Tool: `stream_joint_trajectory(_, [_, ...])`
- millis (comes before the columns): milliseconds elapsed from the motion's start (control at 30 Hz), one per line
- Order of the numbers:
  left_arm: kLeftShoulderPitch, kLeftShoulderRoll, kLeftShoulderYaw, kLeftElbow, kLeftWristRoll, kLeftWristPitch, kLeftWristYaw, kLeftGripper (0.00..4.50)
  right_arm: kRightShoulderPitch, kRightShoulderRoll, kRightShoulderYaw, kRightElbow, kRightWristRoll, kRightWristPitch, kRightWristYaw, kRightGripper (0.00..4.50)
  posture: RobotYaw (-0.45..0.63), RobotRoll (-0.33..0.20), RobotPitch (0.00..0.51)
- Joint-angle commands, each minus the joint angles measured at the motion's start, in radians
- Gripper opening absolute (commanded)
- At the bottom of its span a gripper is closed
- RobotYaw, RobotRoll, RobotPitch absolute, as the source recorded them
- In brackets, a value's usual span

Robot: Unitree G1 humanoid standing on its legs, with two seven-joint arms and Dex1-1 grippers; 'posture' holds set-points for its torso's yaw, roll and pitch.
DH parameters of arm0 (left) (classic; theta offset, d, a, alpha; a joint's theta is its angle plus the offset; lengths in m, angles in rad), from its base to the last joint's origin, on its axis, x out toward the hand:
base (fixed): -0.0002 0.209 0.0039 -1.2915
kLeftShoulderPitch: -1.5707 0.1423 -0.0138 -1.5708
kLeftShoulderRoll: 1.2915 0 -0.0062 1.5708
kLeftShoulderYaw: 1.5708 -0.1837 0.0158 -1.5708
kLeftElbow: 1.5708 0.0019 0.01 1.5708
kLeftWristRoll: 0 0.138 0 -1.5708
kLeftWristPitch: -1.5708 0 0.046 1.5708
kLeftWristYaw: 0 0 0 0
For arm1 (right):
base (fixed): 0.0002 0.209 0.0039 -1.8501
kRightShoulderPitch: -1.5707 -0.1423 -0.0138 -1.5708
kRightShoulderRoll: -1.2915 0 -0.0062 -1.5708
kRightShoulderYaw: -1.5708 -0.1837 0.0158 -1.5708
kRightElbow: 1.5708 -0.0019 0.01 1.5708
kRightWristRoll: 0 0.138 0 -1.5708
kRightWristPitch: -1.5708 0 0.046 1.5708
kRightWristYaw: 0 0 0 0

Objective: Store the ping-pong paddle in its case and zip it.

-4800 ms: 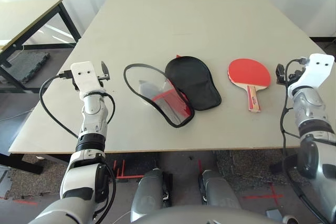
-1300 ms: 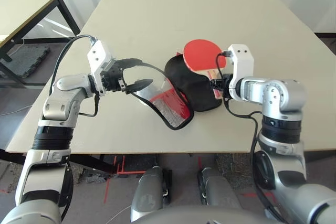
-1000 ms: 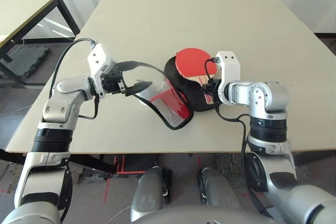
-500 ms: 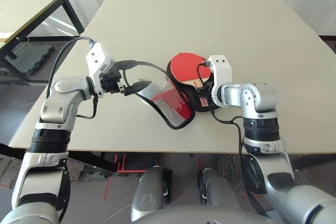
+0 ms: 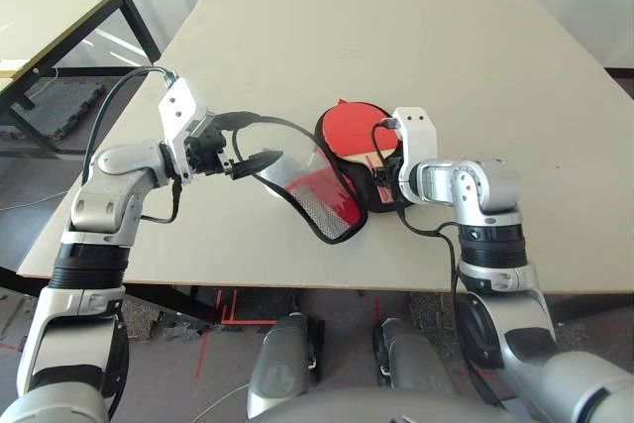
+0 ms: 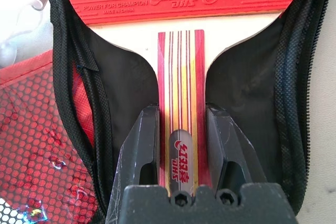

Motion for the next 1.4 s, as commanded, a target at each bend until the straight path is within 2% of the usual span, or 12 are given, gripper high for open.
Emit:
stream_joint_trajectory(33, [-0.008, 0.018, 0.017, -0.003, 0.003, 0.010, 0.004, 4.50, 0.011, -0.008, 0.015, -0.012, 0.008, -0.002, 0.014, 1.81, 0.13, 0.000, 0.071])
stream_joint_trajectory(133, [-0.011, 0.032, 0.025, 0.003, 0.007, 0.008, 0.002, 4.50, 0.016, -0.019, 0.027, -0.037, 0.015, 0.008, 0.028, 2.69, 0.12, 0.000, 0.072])
stream_joint_trajectory(200, [-0.018, 0.049, 0.035, 0.013, 0.008, 0.009, -0.003, 4.50, 0.022, -0.038, 0.031, -0.072, 0.027, -0.007, 0.051, 3.48, 0.13, 0.000, 0.072])
stream_joint_trajectory(300, [-0.033, 0.086, 0.051, 0.038, 0.012, 0.005, -0.011, 4.50, 0.049, -0.120, 0.042, -0.149, 0.082, -0.063, 0.155, 4.47, 0.13, 0.000, 0.070])
stream_joint_trajectory(433, [-0.052, 0.128, 0.063, 0.078, 0.018, -0.011, -0.026, 4.50, 0.078, -0.228, 0.013, -0.178, 0.143, -0.224, 0.294, 4.47, 0.12, 0.000, 0.068])
stream_joint_trajectory(500, [-0.056, 0.170, 0.068, 0.096, 0.006, 0.023, -0.066, 4.50, 0.090, -0.311, -0.016, -0.153, 0.168, -0.321, 0.387, 4.47, 0.13, 0.000, 0.067])
stream_joint_trajectory(633, [0.002, 0.285, 0.043, 0.106, 0.039, 0.033, -0.159, 4.50, 0.066, -0.481, -0.104, 0.047, 0.094, -0.650, 0.429, 4.47, 0.13, 0.000, 0.066])
stream_joint_trajectory(800, [0.062, 0.312, -0.022, 0.074, 0.076, 0.043, -0.205, 4.50, 0.054, -0.553, -0.120, 0.169, 0.057, -0.808, 0.434, 4.47, 0.12, 0.000, 0.063])
stream_joint_trajectory(1000, [0.062, 0.235, -0.118, 0.032, 0.108, 0.059, -0.197, 4.50, 0.065, -0.568, -0.117, 0.203, 0.053, -0.853, 0.445, 4.47, 0.11, 0.000, 0.064])
stream_joint_trajectory(1333, [-0.110, 0.031, -0.158, 0.043, 0.080, 0.107, -0.181, 4.50, 0.121, -0.537, -0.115, 0.145, 0.084, -0.788, 0.441, 4.47, 0.09, 0.000, 0.068])
stream_joint_trajectory(1400, [-0.153, -0.029, -0.173, 0.049, 0.082, 0.113, -0.167, 4.50, 0.133, -0.537, -0.122, 0.142, 0.103, -0.773, 0.457, 4.47, 0.09, 0.000, 0.069])
